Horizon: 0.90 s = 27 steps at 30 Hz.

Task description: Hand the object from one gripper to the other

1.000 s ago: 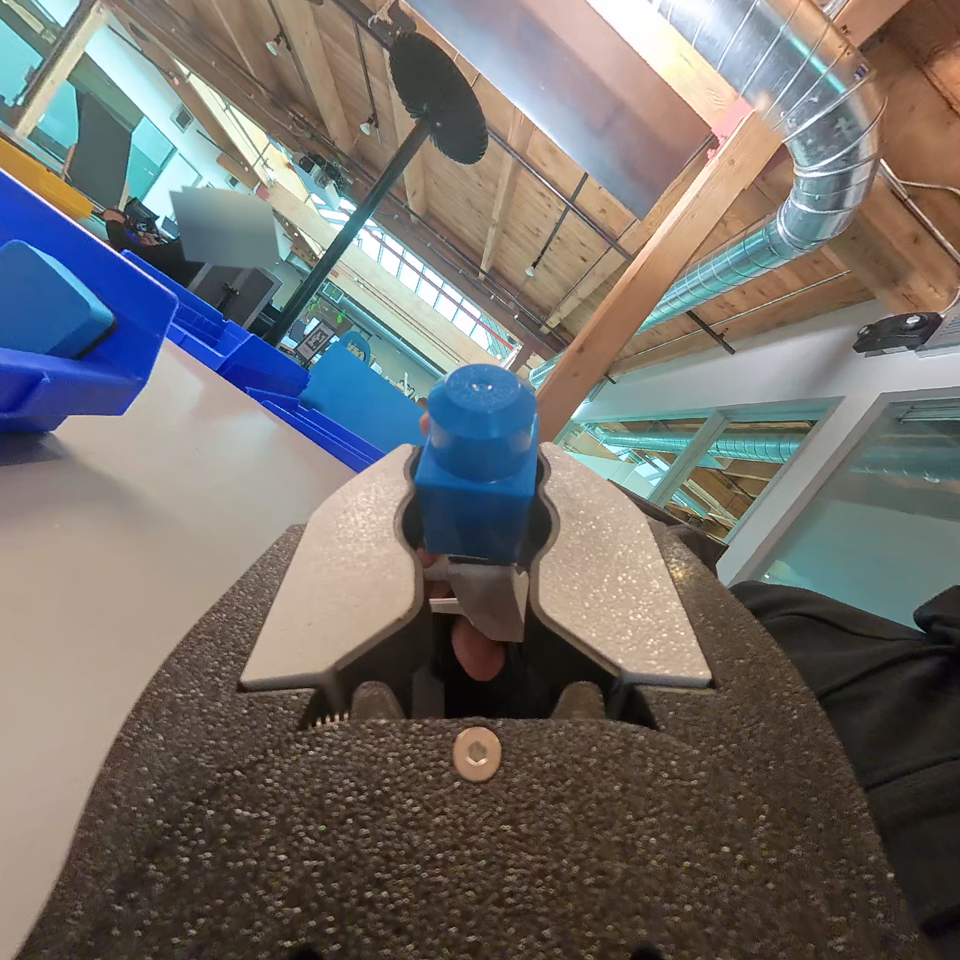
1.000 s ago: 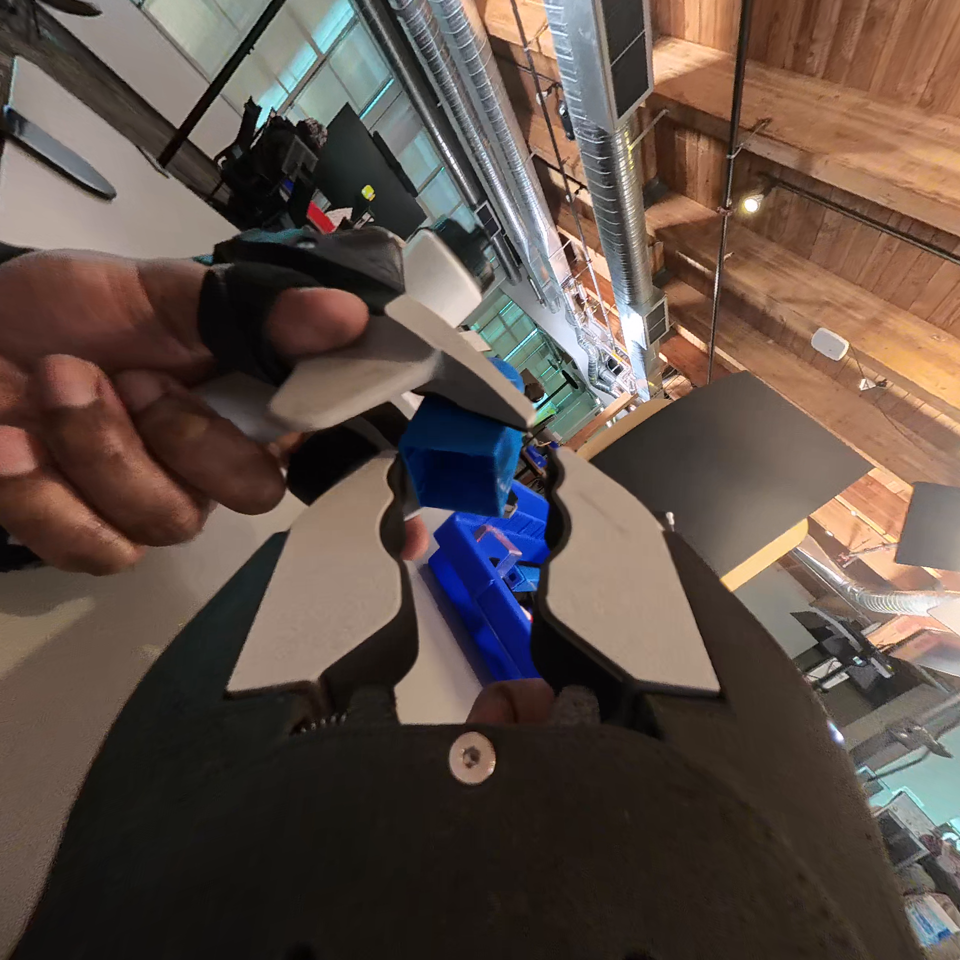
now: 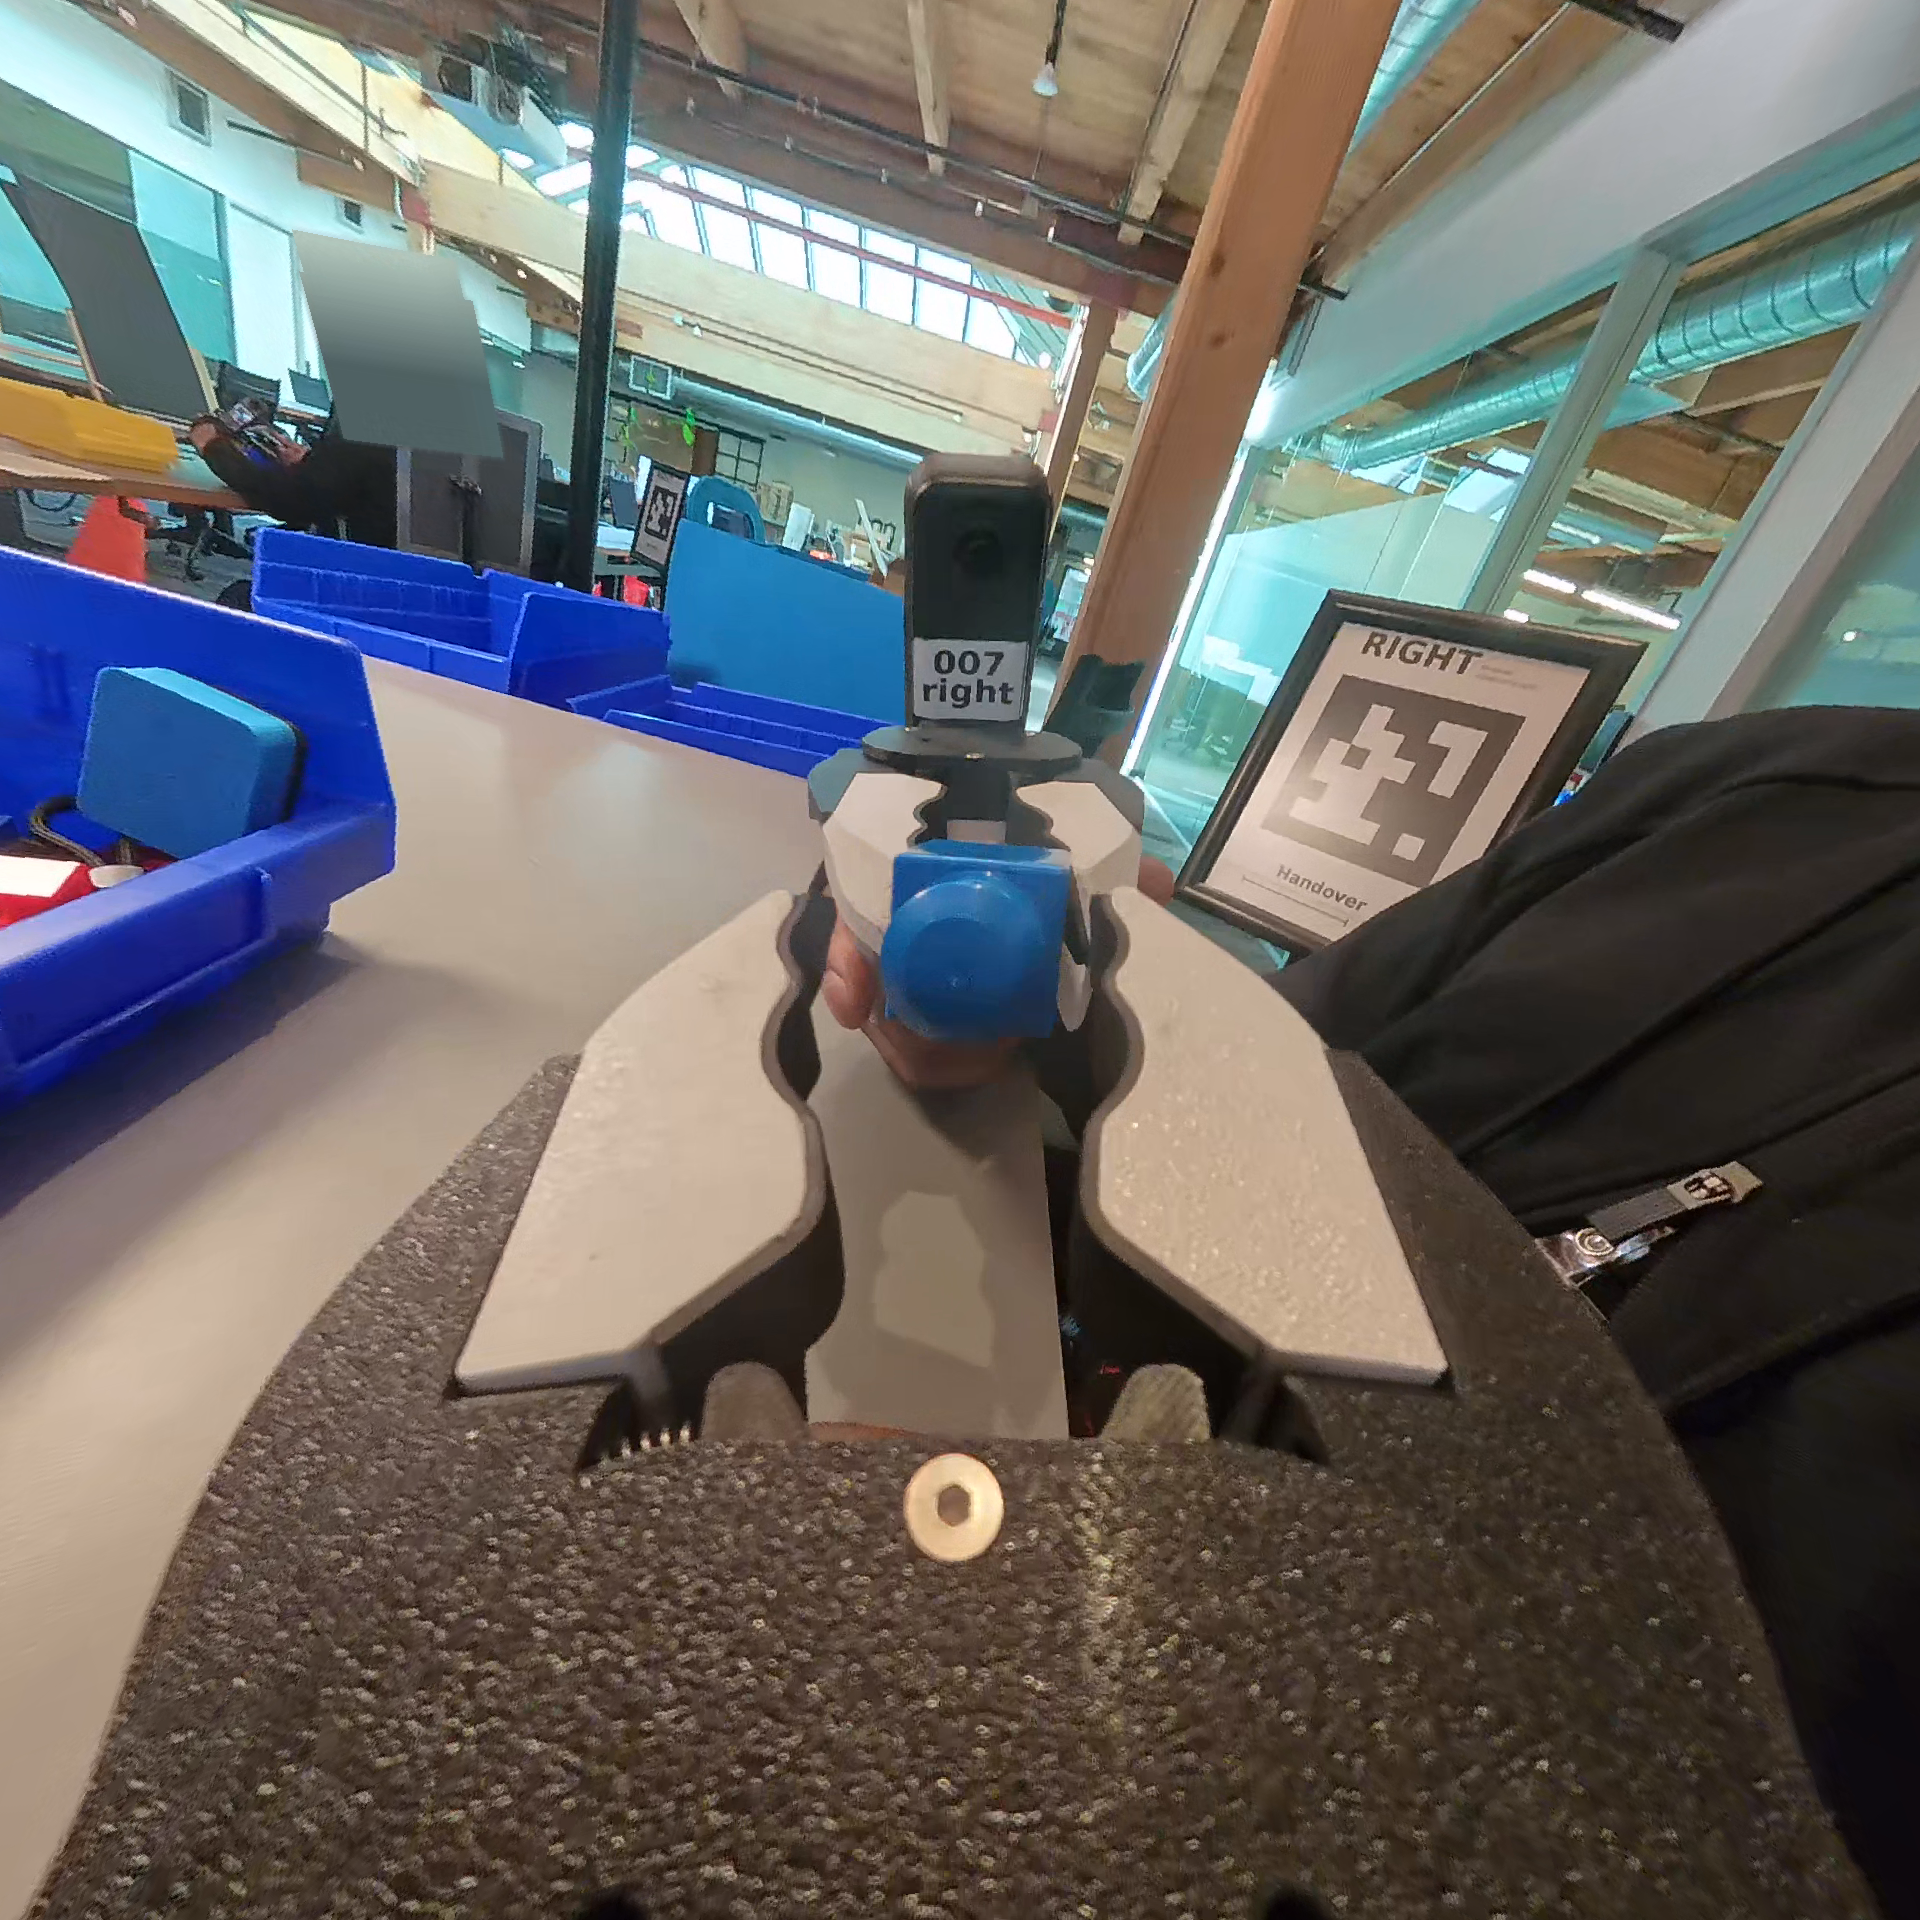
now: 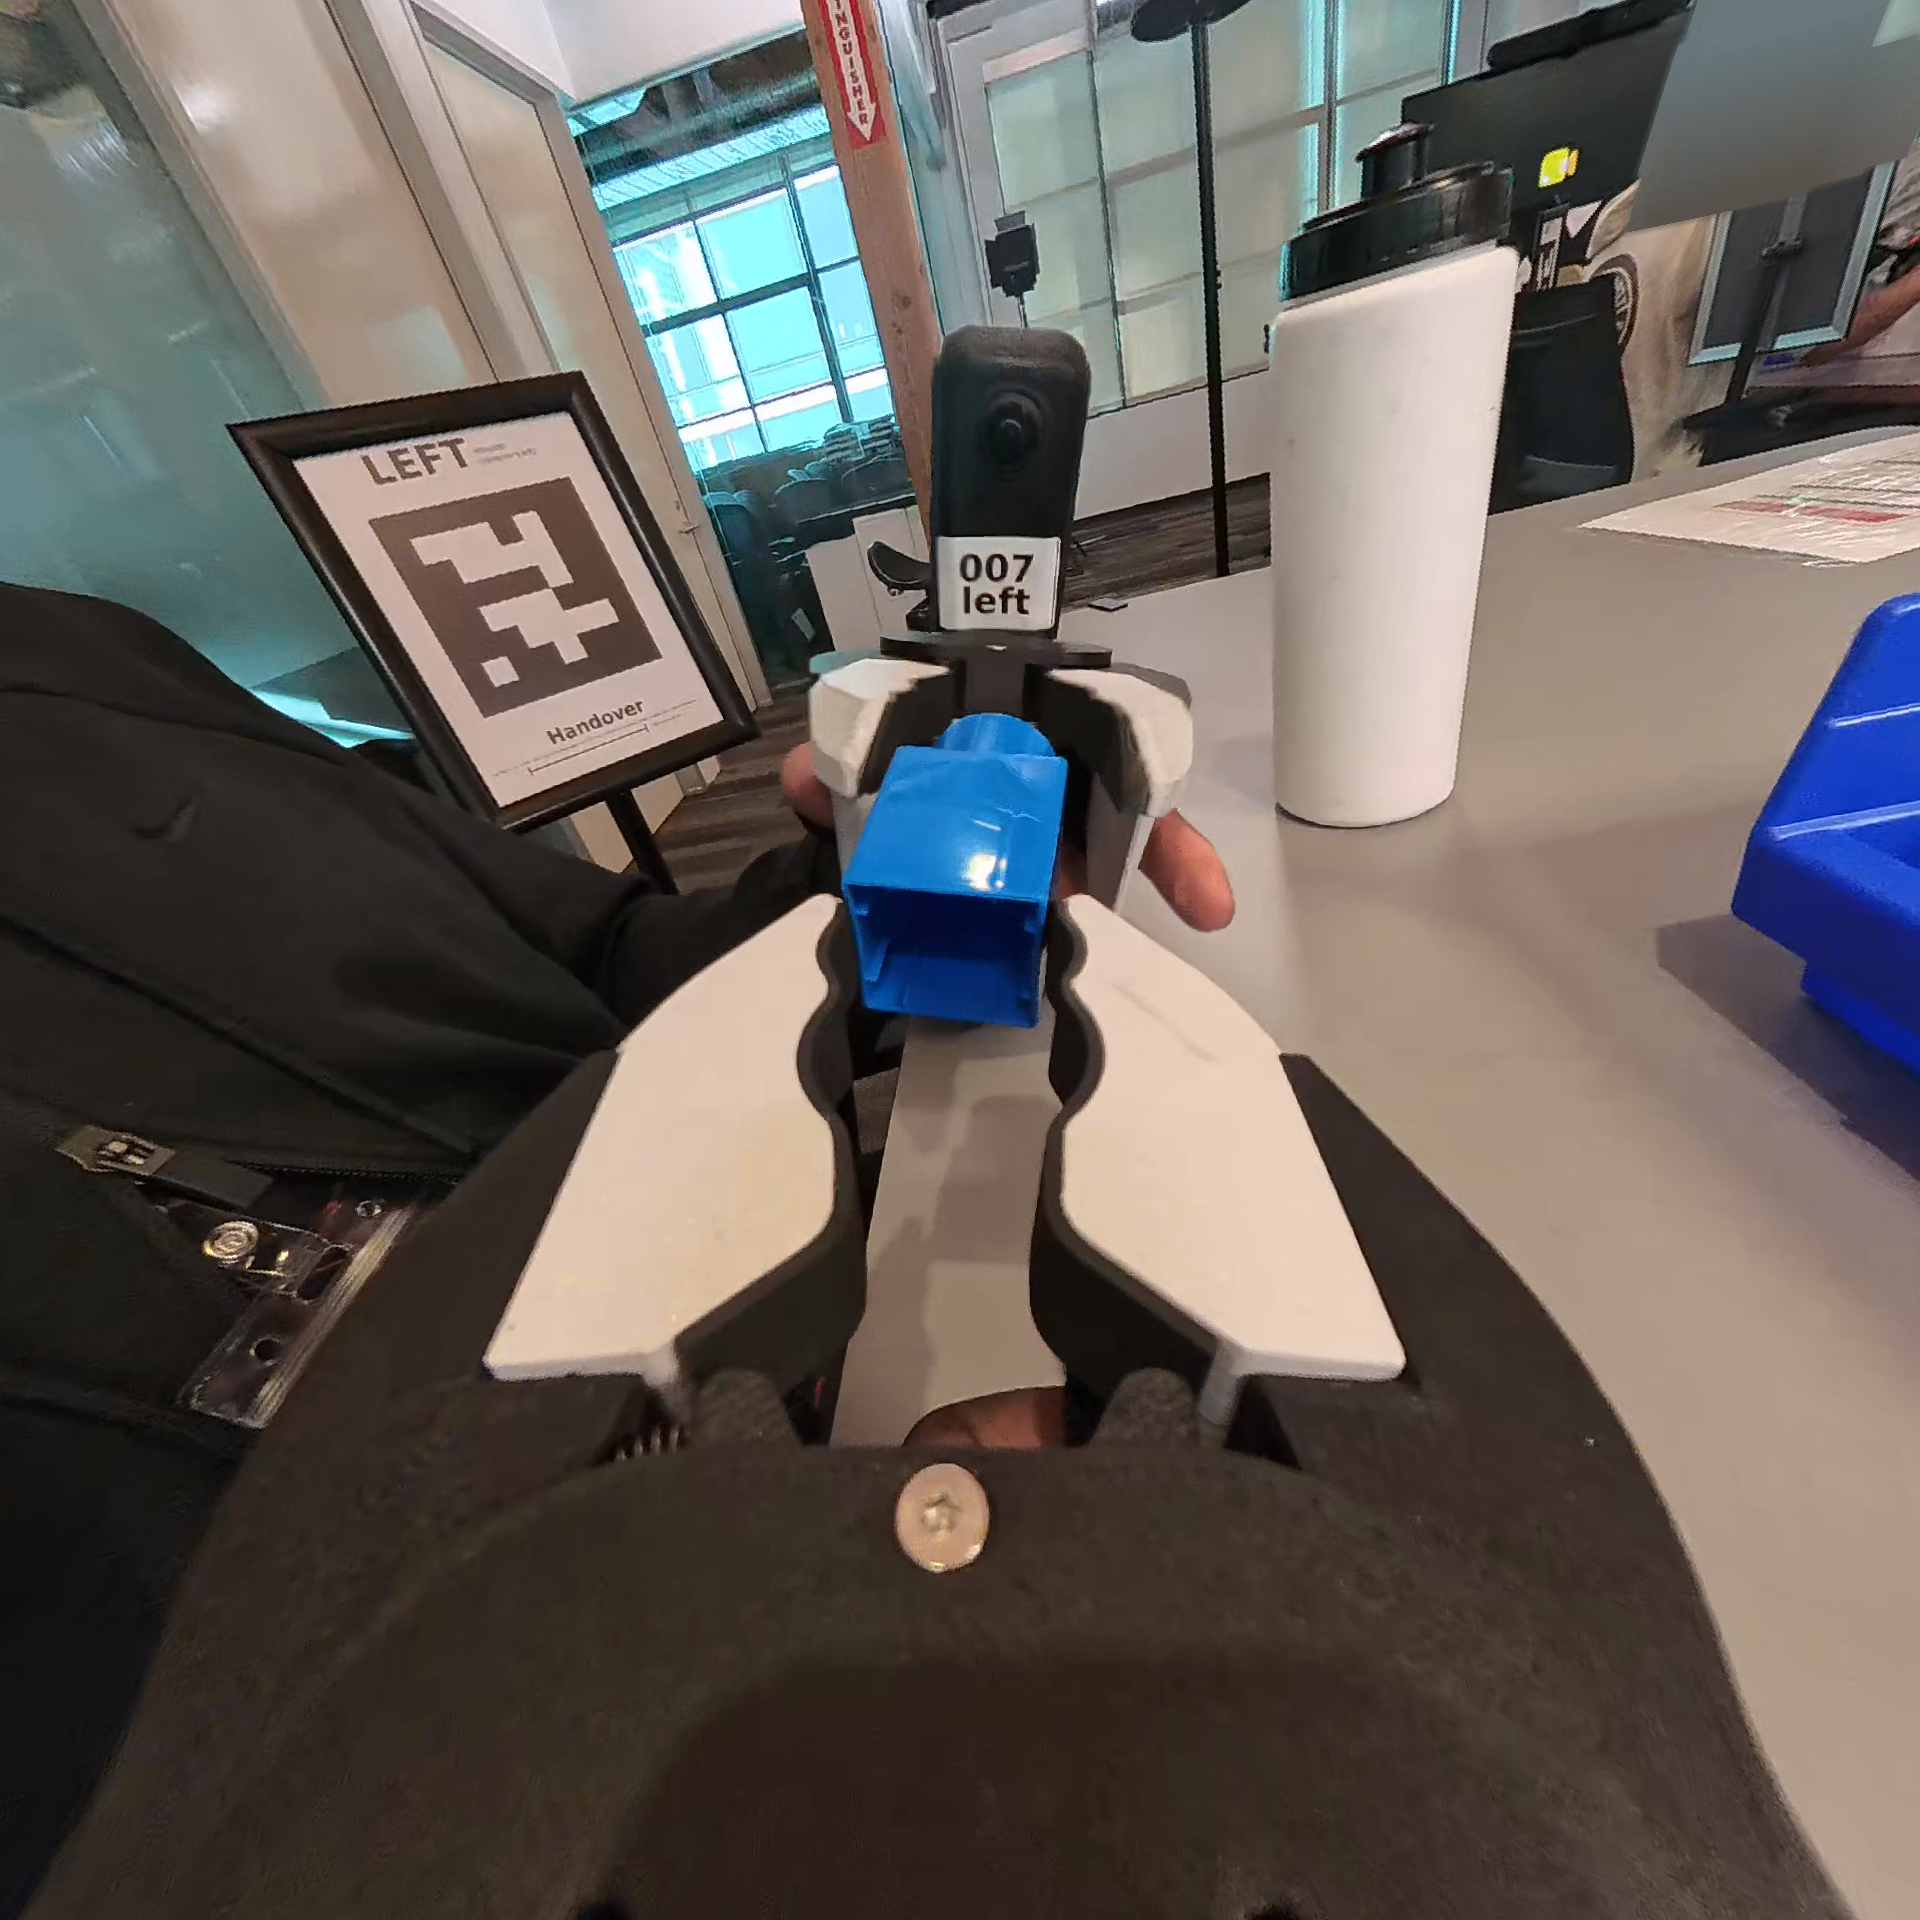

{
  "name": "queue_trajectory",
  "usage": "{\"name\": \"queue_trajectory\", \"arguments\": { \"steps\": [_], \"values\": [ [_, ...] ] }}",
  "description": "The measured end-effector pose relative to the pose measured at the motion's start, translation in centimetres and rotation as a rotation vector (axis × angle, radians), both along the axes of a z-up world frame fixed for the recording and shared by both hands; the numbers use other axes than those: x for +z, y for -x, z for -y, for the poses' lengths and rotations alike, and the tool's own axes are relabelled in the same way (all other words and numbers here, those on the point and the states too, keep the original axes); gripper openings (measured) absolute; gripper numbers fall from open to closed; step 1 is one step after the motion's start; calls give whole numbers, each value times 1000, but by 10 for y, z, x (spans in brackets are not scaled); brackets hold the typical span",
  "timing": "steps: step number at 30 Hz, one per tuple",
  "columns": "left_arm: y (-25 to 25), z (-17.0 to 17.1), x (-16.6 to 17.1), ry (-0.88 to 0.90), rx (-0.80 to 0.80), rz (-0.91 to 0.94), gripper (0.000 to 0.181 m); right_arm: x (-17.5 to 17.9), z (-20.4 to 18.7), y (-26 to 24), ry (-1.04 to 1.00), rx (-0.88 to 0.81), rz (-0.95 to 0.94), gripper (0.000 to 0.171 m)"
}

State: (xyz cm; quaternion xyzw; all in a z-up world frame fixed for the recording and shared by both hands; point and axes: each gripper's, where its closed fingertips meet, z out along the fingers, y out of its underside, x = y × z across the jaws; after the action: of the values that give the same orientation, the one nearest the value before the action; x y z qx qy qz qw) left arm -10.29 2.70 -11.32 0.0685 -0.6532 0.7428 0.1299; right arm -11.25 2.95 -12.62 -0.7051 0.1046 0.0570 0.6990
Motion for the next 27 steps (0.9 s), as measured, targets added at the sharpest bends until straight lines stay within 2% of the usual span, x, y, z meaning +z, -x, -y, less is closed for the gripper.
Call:
{"name": "queue_trajectory", "arguments": {
  "steps": [7,11,13,16,20,23,26,27],
  "values": [
    [2,12,-12,-107,35,50,37,-1,0,-5,7,-34,11,35],
    [-18,11,-10,-82,138,-12,37,1,7,-27,15,-201,68,35],
    [-28,7,-6,-26,159,-84,37,4,15,-42,44,-339,176,54],
    [-39,2,-6,3,186,-159,36,9,24,-51,156,-505,489,65],
    [-27,10,-11,-34,101,-191,36,7,23,-46,332,-608,960,65],
    [-13,20,-19,-102,30,-216,37,4,15,-39,355,-596,1078,64],
    [-12,21,-21,-110,39,-220,36,-5,10,-35,376,-544,1087,39],
    [-13,20,-20,-105,43,-224,37,-5,11,-37,379,-541,1037,39]
  ]
}}
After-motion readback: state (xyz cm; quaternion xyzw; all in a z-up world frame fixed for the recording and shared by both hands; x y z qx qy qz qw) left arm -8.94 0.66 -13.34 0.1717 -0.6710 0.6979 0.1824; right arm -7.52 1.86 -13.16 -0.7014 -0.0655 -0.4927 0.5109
